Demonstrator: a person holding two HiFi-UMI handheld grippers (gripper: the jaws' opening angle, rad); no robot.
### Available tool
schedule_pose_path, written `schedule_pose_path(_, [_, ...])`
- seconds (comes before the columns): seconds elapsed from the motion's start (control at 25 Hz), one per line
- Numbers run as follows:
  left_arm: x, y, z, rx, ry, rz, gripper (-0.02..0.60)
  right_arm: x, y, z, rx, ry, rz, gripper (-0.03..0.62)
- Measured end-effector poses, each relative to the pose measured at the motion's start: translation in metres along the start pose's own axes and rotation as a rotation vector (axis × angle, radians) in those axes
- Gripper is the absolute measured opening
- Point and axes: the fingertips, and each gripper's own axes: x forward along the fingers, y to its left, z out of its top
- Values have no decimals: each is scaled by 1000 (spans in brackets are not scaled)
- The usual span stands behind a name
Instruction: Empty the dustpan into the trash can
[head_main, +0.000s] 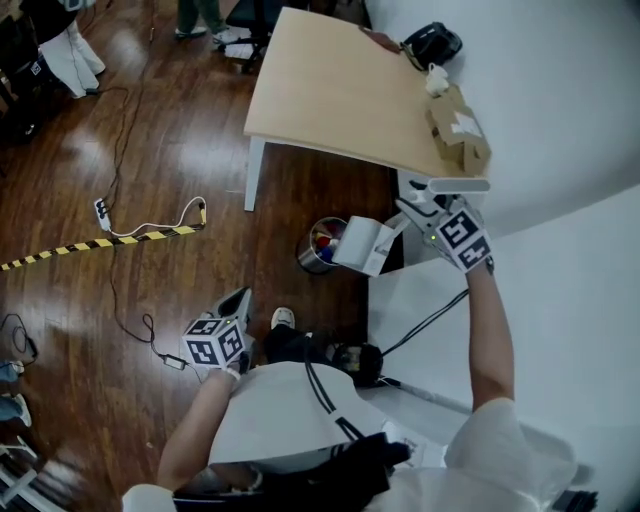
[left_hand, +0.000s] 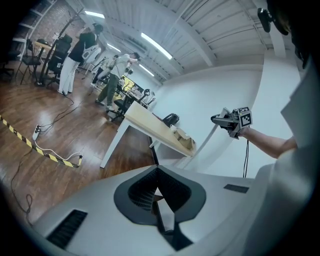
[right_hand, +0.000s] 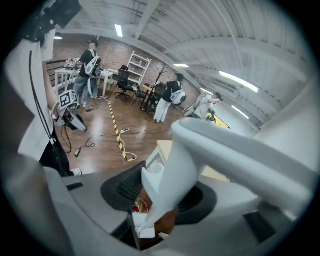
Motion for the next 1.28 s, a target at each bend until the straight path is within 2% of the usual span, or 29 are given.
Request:
schedule_pose_path(0.2, [-9,4,2,-11,-5,-24,-12,-53,-26,32,187,-26,-164,187])
schedule_pose_path(0.4, [-24,4,-11,-2,10,-60,-11,-106,-30,27,405,-35,-306,187])
schedule_pose_path(0.64, [-47,12,-24,4,35,-85,-12,-145,-8,25,595,-97,-366,186])
schedule_pose_path(1.0, [-74,24,-43,-12,70,-106,-12,-133,77,37,701,-79,-369,183])
schedule_pose_path(1.12, [-79,28,-54,-27,85,-96,-11,-121,103,17,770,-59,-399,178])
schedule_pose_path(1.28, [-85,29,-66,-29,107,-90,-11,-104,140,-32,875,-8,-453,176])
